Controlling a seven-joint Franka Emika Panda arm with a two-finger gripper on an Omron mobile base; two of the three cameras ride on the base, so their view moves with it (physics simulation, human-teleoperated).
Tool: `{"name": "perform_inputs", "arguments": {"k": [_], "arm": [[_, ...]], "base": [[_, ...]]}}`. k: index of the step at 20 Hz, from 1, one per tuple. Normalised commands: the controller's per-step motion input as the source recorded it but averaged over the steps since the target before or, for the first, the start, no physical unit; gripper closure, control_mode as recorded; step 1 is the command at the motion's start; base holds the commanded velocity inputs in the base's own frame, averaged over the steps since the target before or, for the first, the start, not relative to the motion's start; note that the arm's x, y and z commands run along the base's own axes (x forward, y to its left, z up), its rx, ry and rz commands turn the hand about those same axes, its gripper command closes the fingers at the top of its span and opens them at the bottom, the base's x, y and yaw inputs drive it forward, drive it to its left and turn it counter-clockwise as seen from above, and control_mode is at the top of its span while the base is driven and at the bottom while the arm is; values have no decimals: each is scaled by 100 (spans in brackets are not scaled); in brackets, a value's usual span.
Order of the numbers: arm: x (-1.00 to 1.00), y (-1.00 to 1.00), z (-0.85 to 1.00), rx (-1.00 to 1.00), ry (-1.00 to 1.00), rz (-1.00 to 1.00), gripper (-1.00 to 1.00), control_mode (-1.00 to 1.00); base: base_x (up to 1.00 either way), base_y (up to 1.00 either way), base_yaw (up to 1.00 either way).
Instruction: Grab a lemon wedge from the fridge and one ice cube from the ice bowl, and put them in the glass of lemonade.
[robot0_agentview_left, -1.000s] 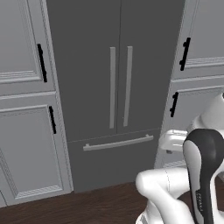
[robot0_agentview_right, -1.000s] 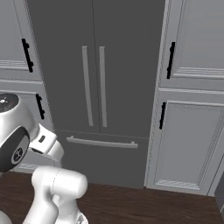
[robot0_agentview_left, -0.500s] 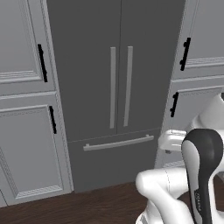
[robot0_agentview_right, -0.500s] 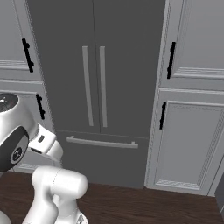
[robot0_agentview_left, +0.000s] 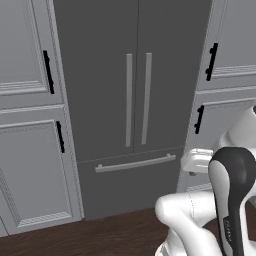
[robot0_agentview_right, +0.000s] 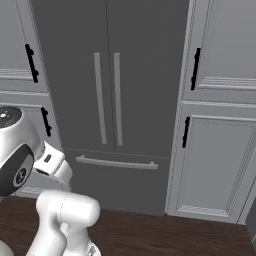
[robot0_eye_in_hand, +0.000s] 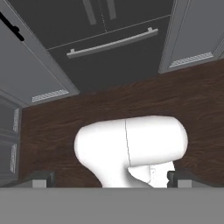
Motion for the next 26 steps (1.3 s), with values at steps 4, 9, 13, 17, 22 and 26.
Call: {"name": "perform_inputs", "arguments": {"k": [4,9,13,17,22,26], "arm": [[0,0,0,0,0,0,-100,-100],[7,0,0,0,0,0,-100,-100],[40,-10,9,1,-9,0,-100,-100],[96,-22,9,0,-19,0,-100,-100],[100,-6,24,0,-28,1,-100,-100],[100,2,21,-12,-28,12,-100,-100]], "base": [[0,0,0],[0,0,0],[0,0,0],[0,0,0],[0,0,0],[0,0,0]]}}
